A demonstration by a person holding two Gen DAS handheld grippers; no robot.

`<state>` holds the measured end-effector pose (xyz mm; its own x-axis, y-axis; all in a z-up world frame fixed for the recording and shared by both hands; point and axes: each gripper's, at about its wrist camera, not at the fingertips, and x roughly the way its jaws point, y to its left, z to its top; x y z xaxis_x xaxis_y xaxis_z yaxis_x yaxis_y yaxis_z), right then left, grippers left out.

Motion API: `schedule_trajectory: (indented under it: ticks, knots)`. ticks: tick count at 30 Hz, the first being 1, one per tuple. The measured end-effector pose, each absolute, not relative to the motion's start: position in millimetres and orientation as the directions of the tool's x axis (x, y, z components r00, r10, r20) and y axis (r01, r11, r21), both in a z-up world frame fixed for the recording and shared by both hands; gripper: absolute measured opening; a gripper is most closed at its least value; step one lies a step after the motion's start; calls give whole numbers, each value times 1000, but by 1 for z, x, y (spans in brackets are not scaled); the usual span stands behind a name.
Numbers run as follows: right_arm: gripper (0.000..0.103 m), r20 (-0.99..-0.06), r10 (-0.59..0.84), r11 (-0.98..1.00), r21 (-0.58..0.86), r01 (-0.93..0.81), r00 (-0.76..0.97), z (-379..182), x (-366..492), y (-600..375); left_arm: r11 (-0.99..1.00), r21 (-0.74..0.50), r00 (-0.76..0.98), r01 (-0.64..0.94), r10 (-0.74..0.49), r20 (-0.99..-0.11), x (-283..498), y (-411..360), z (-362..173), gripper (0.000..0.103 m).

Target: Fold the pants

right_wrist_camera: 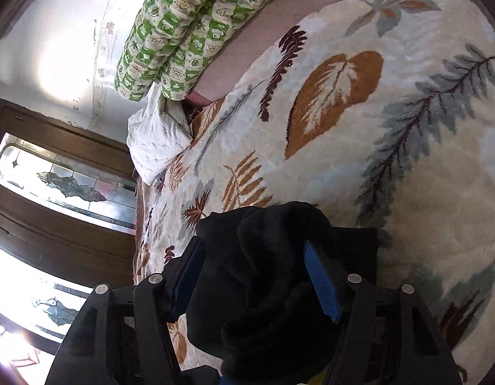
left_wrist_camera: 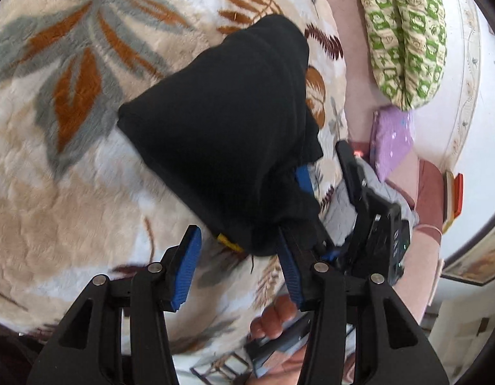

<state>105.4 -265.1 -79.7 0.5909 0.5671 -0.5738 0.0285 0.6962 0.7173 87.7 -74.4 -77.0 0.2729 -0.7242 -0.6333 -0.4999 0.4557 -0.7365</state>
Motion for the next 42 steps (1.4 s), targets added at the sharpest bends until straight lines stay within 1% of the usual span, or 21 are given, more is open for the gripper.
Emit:
schedule_trajectory:
  ticks: [3,5,6,7,9,10,12,14,15,17,19,22,24,25,27,29,32,35,37,40,42]
  knots:
    - [55,-586,569,714,700,8,577,-82,112,-266,436,-718,275,-543,-715,-643,101,-78,-86,46]
    - [37,-612,563,748,664,-26,555,-82,117,-262,442,-698,250,-563,-714,-654,107,-83,-96,46]
    - [31,-632,553,767,641,-35,544,-83,118,-259,443,-692,238,-571,-717,-656,109,-87,-99,45]
    - [27,-653,537,788,614,-42,534,-84,120,-257,460,-681,212,-570,-718,-663,111,-94,-103,38]
    - [15,-680,503,820,571,-46,533,-85,120,-256,512,-674,184,-533,-707,-683,114,-105,-101,26]
    - [6,-676,503,818,573,-45,538,-84,120,-258,545,-670,182,-504,-691,-699,115,-110,-96,25]
    - [6,-609,549,766,640,-54,573,-74,114,-272,581,-670,201,-463,-667,-718,113,-115,-89,24]
    - [5,-547,562,737,672,-75,621,-59,105,-288,600,-666,189,-442,-664,-723,114,-121,-92,24]
    - [5,-553,556,742,666,-71,620,-57,104,-292,598,-666,181,-446,-668,-721,113,-123,-96,24]
    - [6,-599,517,776,630,-39,611,-63,105,-297,616,-655,175,-438,-657,-734,114,-125,-103,24]
    - [6,-644,485,792,610,15,592,-80,108,-304,617,-658,173,-432,-659,-732,117,-125,-109,24]
    - [4,-677,452,813,580,43,580,-103,114,-302,611,-664,164,-430,-671,-723,121,-124,-110,24]
    - [5,-689,434,827,561,47,581,-109,117,-299,611,-671,156,-419,-680,-716,122,-122,-104,24]
    - [12,-680,441,814,578,59,585,-107,117,-300,606,-679,147,-415,-692,-707,119,-119,-99,24]
    - [20,-648,475,777,627,62,595,-95,112,-304,605,-692,134,-394,-707,-694,110,-113,-90,23]
    - [40,-617,469,767,640,55,632,-71,94,-311,615,-704,137,-355,-711,-690,93,-103,-75,23]
    - [53,-604,448,779,626,44,659,-46,63,-313,644,-707,164,-292,-695,-701,75,-87,-53,23]
    - [57,-632,453,796,605,34,628,-44,40,-297,655,-706,193,-270,-681,-706,68,-72,-37,23]
    - [57,-666,448,815,579,34,596,-53,32,-281,655,-702,207,-281,-673,-710,68,-57,-33,23]
    - [56,-706,369,867,495,49,605,-67,20,-265,646,-697,227,-311,-662,-714,77,-37,-30,23]
    - [54,-718,339,865,492,100,607,-82,14,-272,657,-686,240,-313,-644,-726,86,-25,-28,23]
